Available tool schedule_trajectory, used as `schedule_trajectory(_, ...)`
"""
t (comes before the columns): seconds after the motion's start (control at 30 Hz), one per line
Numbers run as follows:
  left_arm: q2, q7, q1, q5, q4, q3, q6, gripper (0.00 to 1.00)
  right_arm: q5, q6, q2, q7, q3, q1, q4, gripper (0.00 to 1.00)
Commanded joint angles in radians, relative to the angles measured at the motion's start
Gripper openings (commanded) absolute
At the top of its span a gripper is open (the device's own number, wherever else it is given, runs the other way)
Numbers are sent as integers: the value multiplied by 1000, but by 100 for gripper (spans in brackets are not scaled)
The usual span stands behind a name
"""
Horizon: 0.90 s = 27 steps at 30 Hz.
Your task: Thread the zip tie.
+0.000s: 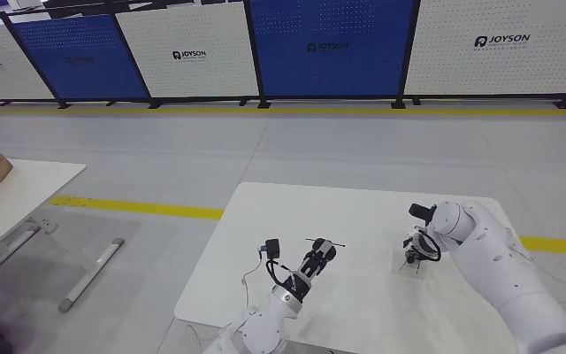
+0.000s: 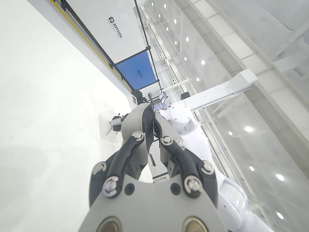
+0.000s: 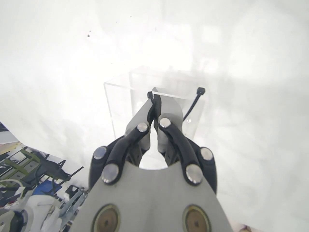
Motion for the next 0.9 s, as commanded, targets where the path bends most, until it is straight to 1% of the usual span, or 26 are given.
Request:
schedule_trajectory(0.0, 0, 0, 0, 0, 0, 0, 0, 0, -10, 9, 19, -2, 23, -24, -56, 0)
schedule_trajectory(0.1, 0, 0, 0, 0, 0, 0, 0, 0, -33, 24, 51, -6, 61, -68, -148, 0)
schedule_trajectory(0.13, 0, 0, 0, 0, 0, 0, 0, 0, -49, 36, 67, -6, 82, -92, -197, 0)
schedule_trajectory(0.2, 0, 0, 0, 0, 0, 0, 0, 0, -71, 36, 94, -10, 123, -133, -268, 0)
schedule_trajectory(0.23, 0, 0, 0, 0, 0, 0, 0, 0, -87, 36, 112, -17, 157, -163, -313, 0)
schedule_trajectory(0.33, 0, 0, 0, 0, 0, 0, 0, 0, -116, 36, 148, -43, 250, -245, -422, 0)
schedule_trajectory(0.37, 0, 0, 0, 0, 0, 0, 0, 0, -130, 36, 162, -51, 293, -285, -475, 0)
schedule_trajectory(0.43, 0, 0, 0, 0, 0, 0, 0, 0, -147, 36, 178, -97, 370, -352, -549, 0)
schedule_trajectory(0.47, 0, 0, 0, 0, 0, 0, 0, 0, -154, 36, 186, -116, 413, -398, -603, 0)
schedule_trajectory(0.57, 0, 0, 0, 0, 0, 0, 0, 0, -153, 36, 197, -162, 512, -500, -720, 0)
schedule_trajectory(0.63, 0, 0, 0, 0, 0, 0, 0, 0, -158, 36, 197, -181, 551, -547, -772, 0)
schedule_trajectory(0.87, 0, 0, 0, 0, 0, 0, 0, 0, -158, 36, 197, -181, 551, -547, -772, 0)
